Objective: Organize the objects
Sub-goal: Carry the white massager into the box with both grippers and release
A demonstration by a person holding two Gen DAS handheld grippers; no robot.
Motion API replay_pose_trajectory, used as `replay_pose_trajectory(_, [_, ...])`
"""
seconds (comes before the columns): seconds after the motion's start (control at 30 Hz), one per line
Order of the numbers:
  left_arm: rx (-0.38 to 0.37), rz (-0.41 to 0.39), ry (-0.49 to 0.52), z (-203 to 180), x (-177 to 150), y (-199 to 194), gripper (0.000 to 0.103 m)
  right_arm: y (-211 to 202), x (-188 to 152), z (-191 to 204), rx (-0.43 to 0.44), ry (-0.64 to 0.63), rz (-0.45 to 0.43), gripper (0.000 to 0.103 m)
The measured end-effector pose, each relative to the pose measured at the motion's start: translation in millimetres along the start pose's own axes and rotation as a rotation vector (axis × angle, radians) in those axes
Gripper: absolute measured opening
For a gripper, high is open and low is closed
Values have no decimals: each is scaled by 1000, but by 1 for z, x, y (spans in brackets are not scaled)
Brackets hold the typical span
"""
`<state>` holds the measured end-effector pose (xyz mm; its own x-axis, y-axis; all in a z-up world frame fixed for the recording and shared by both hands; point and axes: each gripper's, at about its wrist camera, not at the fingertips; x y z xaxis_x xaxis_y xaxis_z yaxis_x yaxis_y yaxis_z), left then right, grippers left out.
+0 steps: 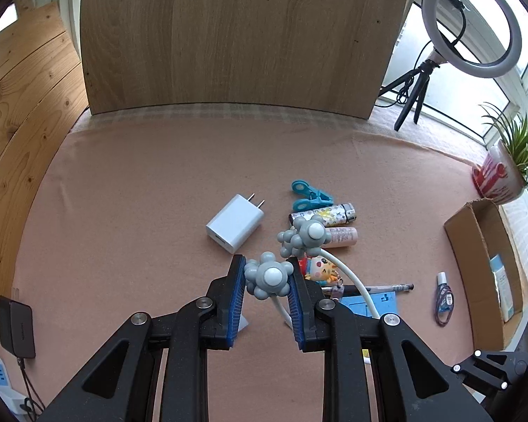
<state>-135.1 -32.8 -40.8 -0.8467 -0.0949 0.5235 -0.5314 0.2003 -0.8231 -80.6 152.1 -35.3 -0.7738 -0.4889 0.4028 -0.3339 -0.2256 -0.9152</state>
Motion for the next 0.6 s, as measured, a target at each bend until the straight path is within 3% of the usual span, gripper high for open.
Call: replay_pose_trajectory(0.6, [-156, -55, 165, -169, 40, 14, 25, -58, -31, -119, -69, 225, -80, 16])
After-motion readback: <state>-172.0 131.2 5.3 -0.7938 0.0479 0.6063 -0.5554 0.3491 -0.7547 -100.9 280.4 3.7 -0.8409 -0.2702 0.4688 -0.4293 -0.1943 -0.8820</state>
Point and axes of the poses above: each gripper's, at about its wrist camera, not at the fingertips, and y roughly the way its jaws point, z to its left, x to its top, and after that the axes turned 4 degrees about -x, right-handed
